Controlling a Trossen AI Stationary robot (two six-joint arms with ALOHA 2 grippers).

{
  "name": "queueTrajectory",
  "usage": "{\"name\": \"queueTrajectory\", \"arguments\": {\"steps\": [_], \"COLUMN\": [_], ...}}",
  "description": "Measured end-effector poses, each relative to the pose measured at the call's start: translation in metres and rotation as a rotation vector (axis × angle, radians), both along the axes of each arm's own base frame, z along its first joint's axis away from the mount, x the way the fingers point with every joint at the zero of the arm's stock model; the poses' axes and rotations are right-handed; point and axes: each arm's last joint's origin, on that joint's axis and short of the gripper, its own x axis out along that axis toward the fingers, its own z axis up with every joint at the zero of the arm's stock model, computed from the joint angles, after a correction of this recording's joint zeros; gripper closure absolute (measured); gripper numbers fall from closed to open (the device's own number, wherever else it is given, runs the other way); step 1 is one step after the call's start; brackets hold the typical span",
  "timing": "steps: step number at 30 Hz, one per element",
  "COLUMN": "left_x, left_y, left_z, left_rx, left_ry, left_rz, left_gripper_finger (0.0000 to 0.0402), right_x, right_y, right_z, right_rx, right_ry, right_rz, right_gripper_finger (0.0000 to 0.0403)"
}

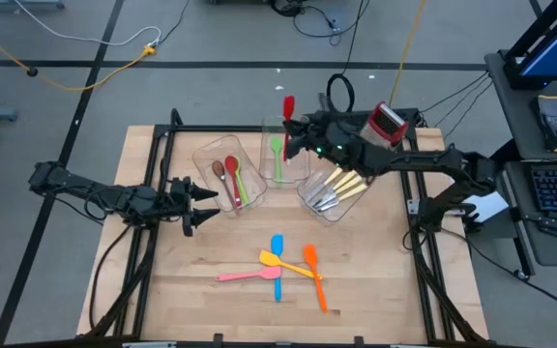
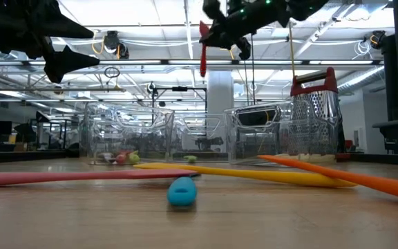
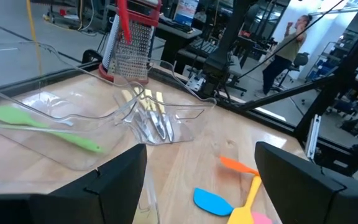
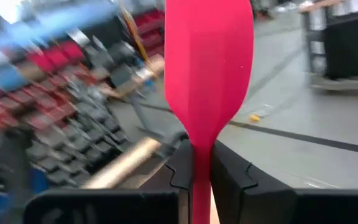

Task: Pick & Place Kitchen Items
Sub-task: Put the red spatula into the middle transparent bin

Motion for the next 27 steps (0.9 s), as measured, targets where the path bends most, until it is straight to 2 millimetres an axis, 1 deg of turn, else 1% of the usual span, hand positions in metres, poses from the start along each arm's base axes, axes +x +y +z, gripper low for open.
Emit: {"name": "queueTrajectory", "arguments": {"steps": [2,5,11,14,16,19,22,25,27], "left_x": [0.000,0.000,0.000,0.000,0.000,0.000,0.000,0.000,0.000], "left_y": [0.000,0.000,0.000,0.000,0.000,0.000,0.000,0.000,0.000], "left_z": [0.000,0.000,-0.001,-0.001,-0.001,-0.001,-0.001,-0.001,-0.001], "left_rx": [0.002,0.004,0.005,0.006,0.000,-0.001,0.002,0.004,0.004], "left_ry": [0.000,0.001,0.007,0.012,0.011,0.011,0.012,0.011,0.012], "left_rz": [0.007,0.008,0.008,0.009,0.009,0.009,0.009,0.010,0.011], "left_gripper_finger": [0.0096,0.0096,0.0096,0.0096,0.0096,0.0096,0.0096,0.0096,0.0096], "right_x": [0.006,0.016,0.035,0.042,0.041,0.041,0.037,0.041,0.040], "right_y": [-0.004,-0.014,-0.035,-0.047,-0.055,-0.063,-0.068,-0.072,-0.071], "right_z": [0.003,0.008,0.002,-0.008,-0.019,-0.032,-0.040,-0.050,-0.057], "right_rx": [0.000,0.014,0.046,0.084,0.124,0.185,0.253,0.268,0.290], "right_ry": [0.074,0.136,0.234,0.269,0.322,0.354,0.384,0.390,0.429], "right_rz": [-0.033,-0.057,-0.089,-0.113,-0.135,-0.167,-0.173,-0.180,-0.183], "right_gripper_finger": [0.0382,0.0382,0.0382,0.0382,0.0382,0.0382,0.0382,0.0382,0.0382]}}
